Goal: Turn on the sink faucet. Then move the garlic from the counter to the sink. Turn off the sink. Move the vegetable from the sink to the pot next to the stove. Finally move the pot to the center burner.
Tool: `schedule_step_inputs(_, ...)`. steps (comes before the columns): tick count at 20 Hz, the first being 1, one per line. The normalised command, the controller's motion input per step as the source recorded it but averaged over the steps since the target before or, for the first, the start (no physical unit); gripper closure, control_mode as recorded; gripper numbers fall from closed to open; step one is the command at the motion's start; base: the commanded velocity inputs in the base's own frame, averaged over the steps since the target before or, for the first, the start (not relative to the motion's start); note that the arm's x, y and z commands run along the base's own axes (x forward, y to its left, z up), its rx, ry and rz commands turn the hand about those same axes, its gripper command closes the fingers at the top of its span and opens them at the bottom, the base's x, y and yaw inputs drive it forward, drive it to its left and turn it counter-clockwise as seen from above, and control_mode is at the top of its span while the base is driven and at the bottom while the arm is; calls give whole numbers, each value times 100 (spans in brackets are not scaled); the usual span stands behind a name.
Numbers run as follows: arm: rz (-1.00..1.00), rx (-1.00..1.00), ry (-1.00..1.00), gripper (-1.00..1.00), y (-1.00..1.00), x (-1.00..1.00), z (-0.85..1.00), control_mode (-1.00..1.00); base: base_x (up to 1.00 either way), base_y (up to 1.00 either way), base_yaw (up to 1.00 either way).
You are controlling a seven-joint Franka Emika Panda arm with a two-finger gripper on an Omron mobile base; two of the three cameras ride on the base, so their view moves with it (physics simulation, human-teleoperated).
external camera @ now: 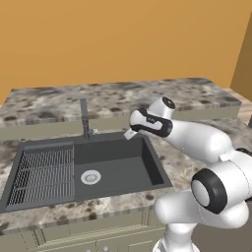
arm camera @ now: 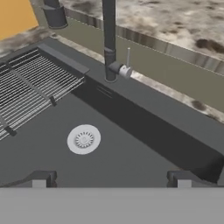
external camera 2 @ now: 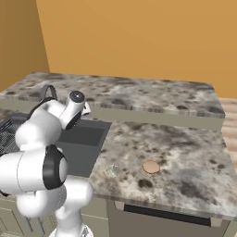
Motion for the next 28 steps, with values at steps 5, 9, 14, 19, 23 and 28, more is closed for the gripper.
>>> schedule_step_inputs(5, 0, 6, -5, -100, 29, 17, 0, -100, 0, 0, 0)
schedule_step_inputs(9, 0, 2, -10, -100, 22, 12, -1, -100, 0, 0, 0)
schedule_step_inputs(14, 0, 0, -1, -100, 3, 32, -15, -100, 0, 0, 0)
schedule_step_inputs(19, 0, 0, -7, -100, 13, 16, -13, -100, 0, 0, 0)
schedule_step_inputs(23, 5, 0, -16, -100, 15, 0, 0, -100, 0, 0, 0)
schedule_step_inputs(28, 7, 0, -12, -100, 4, 0, 0, -100, 0, 0, 0)
